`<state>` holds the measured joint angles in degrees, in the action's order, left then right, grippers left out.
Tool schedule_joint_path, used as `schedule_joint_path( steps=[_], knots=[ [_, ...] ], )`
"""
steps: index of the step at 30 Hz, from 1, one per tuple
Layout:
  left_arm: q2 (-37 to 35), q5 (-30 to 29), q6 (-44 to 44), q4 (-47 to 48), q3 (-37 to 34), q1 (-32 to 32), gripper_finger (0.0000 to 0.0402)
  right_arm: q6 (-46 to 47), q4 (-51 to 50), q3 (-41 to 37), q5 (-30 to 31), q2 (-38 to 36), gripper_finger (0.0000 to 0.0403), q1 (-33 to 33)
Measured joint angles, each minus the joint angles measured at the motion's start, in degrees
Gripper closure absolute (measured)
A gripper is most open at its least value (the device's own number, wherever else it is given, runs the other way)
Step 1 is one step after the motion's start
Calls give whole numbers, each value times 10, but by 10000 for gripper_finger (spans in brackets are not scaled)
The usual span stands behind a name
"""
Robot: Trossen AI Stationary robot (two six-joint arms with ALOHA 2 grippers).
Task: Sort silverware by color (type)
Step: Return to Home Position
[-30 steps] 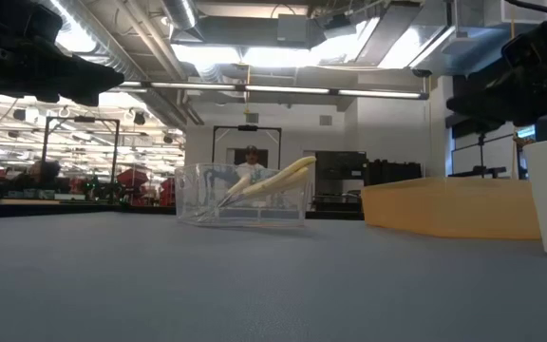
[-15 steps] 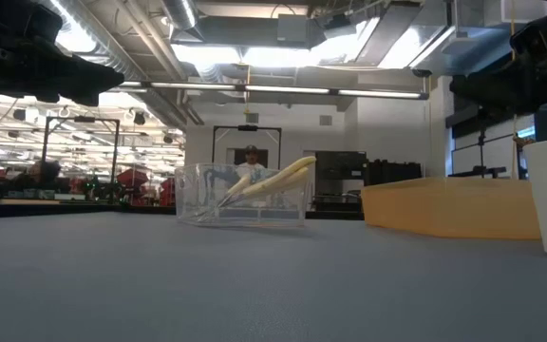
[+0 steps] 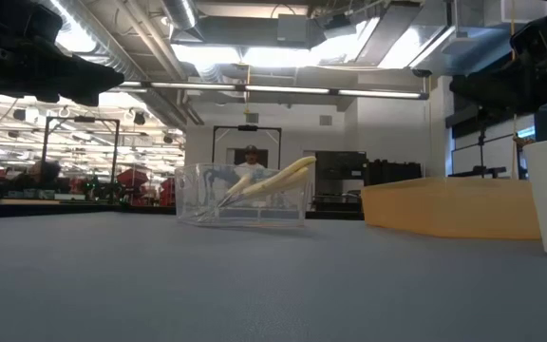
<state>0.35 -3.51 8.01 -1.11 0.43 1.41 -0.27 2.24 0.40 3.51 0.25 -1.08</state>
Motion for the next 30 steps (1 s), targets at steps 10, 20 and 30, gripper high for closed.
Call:
schedule_joint_path(
  steps=[10, 20, 30],
  knots=[
    [0, 0, 0, 0, 0, 0, 303, 0, -4, 0, 0, 4, 402, 0],
    [0, 0, 0, 0, 0, 0, 303, 0, -5, 0, -1, 4, 402, 0],
    [0, 0, 0, 0, 0, 0, 303, 0, -6, 0, -1, 4, 402, 0]
  ],
)
